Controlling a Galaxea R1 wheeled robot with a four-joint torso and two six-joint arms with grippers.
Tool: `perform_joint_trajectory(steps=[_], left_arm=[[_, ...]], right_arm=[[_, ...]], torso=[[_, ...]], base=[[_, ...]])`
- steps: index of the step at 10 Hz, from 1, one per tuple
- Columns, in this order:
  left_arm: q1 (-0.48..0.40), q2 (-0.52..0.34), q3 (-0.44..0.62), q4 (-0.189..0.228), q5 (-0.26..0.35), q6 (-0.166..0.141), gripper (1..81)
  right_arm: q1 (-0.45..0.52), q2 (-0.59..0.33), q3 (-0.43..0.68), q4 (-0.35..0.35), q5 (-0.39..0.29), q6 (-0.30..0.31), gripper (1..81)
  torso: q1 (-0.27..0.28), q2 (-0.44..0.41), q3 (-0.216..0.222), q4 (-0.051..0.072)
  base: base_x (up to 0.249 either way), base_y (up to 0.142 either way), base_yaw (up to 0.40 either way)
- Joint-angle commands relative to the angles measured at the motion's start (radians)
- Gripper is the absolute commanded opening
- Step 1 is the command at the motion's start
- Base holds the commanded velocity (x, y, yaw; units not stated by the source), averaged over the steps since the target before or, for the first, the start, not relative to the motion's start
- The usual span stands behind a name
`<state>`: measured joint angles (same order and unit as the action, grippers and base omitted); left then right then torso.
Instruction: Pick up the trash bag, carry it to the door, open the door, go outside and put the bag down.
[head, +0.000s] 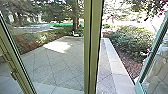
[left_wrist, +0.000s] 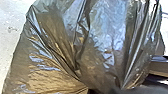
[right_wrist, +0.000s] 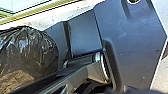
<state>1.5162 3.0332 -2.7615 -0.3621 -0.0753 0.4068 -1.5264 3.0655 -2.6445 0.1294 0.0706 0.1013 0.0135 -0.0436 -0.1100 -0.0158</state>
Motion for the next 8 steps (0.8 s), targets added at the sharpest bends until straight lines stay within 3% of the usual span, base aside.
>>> perform_joint_trajectory(steps=[1, 8], left_arm=[[-0.037, -0.003, 0.0, 0.008, 0.06, 0.003, 1.0], [-0.037, -0.003, 0.0, 0.008, 0.06, 0.003, 1.0]], right_arm=[[0.041, 0.012, 0.012, -0.01, -0.06, -0.005, 81.1], [0.041, 0.014, 0.012, -0.011, -0.06, -0.005, 81.1]], torso=[[0.0, 0.0, 0.0, 0.0], [0.0, 0.0, 0.0, 0.0]], base=[[0.0, 0.0, -0.207], [0.0, 0.0, -0.177]])
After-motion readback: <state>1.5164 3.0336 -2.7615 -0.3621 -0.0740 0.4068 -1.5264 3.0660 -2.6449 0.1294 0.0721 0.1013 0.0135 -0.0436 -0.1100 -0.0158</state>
